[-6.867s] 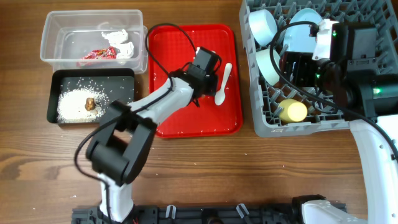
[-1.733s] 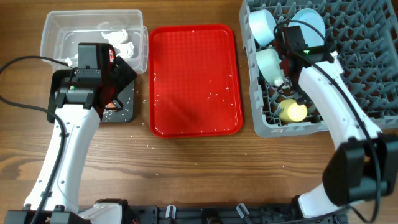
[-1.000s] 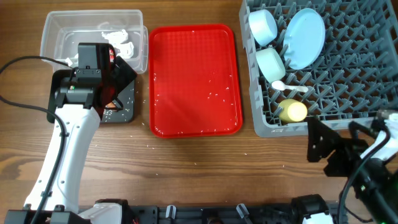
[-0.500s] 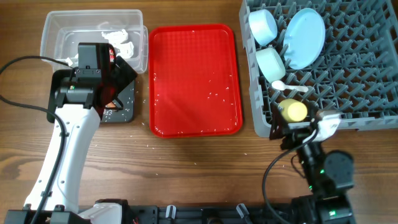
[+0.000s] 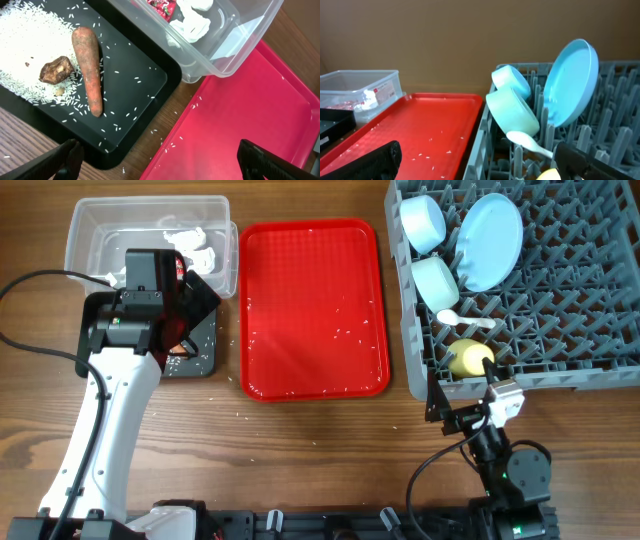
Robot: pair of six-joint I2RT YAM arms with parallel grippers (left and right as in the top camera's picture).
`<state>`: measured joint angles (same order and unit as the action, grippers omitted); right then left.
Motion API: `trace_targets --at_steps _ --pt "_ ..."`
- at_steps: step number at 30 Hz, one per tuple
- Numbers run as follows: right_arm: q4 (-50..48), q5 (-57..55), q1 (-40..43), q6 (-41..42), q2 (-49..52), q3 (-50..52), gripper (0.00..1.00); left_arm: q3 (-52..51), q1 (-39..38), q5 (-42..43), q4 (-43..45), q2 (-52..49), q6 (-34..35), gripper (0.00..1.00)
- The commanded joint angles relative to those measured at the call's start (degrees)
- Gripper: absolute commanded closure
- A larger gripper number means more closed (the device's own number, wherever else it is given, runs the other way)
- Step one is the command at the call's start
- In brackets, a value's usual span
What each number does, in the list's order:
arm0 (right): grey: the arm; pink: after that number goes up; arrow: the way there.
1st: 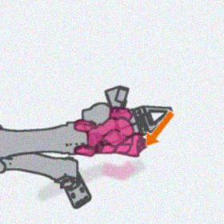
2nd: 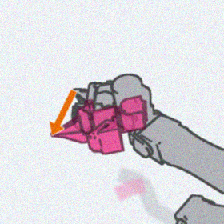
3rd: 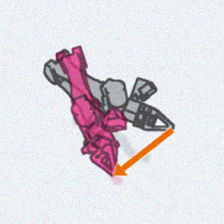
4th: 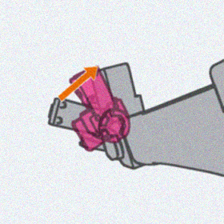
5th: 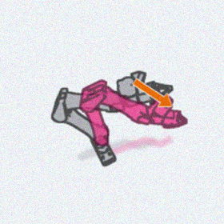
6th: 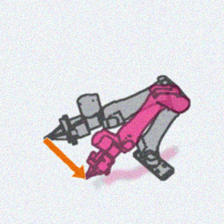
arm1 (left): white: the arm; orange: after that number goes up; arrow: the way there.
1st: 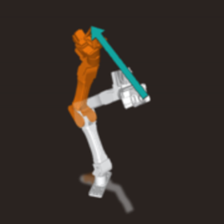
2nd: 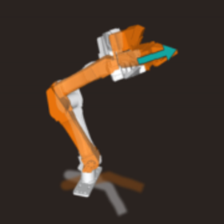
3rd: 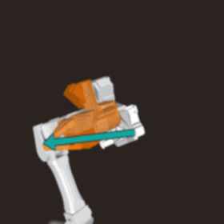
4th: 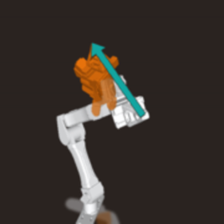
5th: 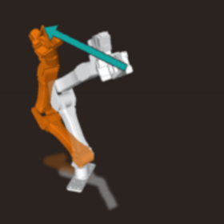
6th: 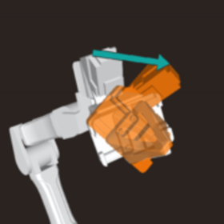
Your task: Sort waste into correct bins and load items into the dishwasher rack
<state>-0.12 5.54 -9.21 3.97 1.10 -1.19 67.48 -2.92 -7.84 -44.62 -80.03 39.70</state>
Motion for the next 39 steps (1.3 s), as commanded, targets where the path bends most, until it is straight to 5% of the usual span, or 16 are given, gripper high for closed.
trace_targets --at_steps 1,24,30,35,39 --pt "-0.5 1.4 -0.1 -2.5 -0.9 0.9 0.0 0.7 -0.2 -0.2 0.0 0.3 -0.3 0.0" --pt "-0.5 1.4 -0.1 -2.5 -0.9 0.9 0.0 0.7 -0.1 -1.9 0.1 1.4 -2.3 0.0" --pt "-0.5 1.4 -0.1 -2.4 -0.9 0.9 0.0 -12.6 -0.2 7.5 19.7 10.9 -20.5 0.0" --pt "-0.5 1.4 -0.1 -2.4 -0.9 0.9 0.0 -32.3 1.8 11.0 36.2 26.2 -22.8 0.0" --pt "-0.5 1.4 -0.1 -2.5 -0.9 0.9 0.0 -42.0 3.3 11.6 38.7 38.7 -24.3 0.0"
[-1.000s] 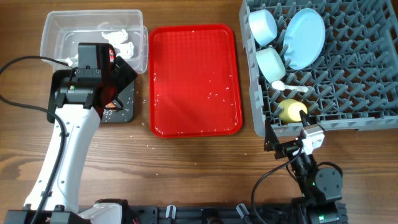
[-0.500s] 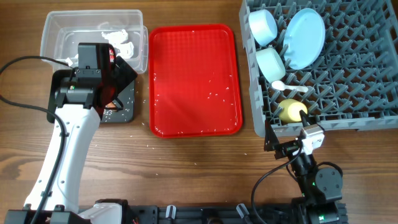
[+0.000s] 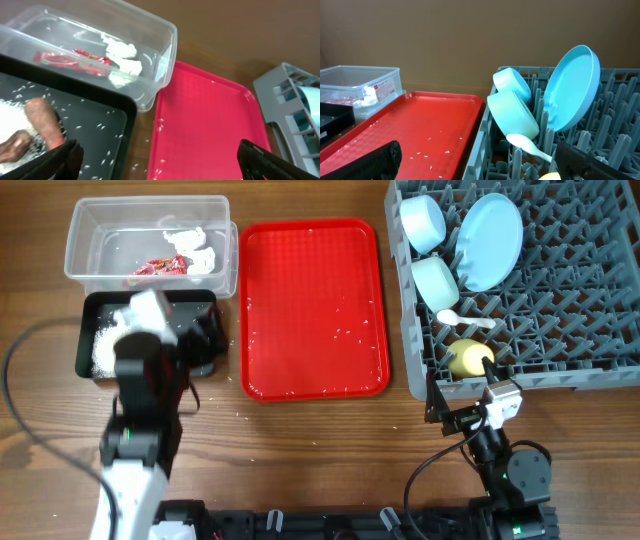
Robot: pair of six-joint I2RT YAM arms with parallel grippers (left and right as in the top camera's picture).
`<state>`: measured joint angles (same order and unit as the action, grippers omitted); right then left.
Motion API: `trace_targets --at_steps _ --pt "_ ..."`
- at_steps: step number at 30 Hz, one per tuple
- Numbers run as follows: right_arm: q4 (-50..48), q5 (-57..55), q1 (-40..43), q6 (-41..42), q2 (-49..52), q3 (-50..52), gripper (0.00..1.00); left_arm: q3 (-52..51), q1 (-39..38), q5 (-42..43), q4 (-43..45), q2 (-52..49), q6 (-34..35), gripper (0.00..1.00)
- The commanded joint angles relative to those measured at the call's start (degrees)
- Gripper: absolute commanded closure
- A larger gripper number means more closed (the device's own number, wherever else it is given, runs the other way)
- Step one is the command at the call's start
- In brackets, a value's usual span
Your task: Sort waste into correct bins and load items into the dishwasher rack
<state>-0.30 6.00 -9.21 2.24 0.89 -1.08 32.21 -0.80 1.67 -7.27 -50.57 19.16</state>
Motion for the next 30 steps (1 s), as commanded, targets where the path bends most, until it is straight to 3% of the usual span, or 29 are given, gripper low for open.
trace_targets --at_steps 1,7,14,30 --pt "-0.3 1.0 -0.1 -0.7 -0.7 0.8 0.0 -8.6 1.3 2.2 1.3 12.6 -5.0 0.0" --pt "-0.3 1.0 -0.1 -0.7 -0.7 0.8 0.0 -18.9 1.9 2.0 1.3 32.3 -6.9 0.0" --pt "-0.3 1.0 -0.1 -0.7 -0.7 0.8 0.0 -25.9 2.1 1.9 0.6 45.3 -8.2 0.0" --pt "-0.3 1.0 -0.1 -0.7 -0.7 0.8 0.0 -30.6 2.8 1.9 0.5 50.4 -9.7 0.0"
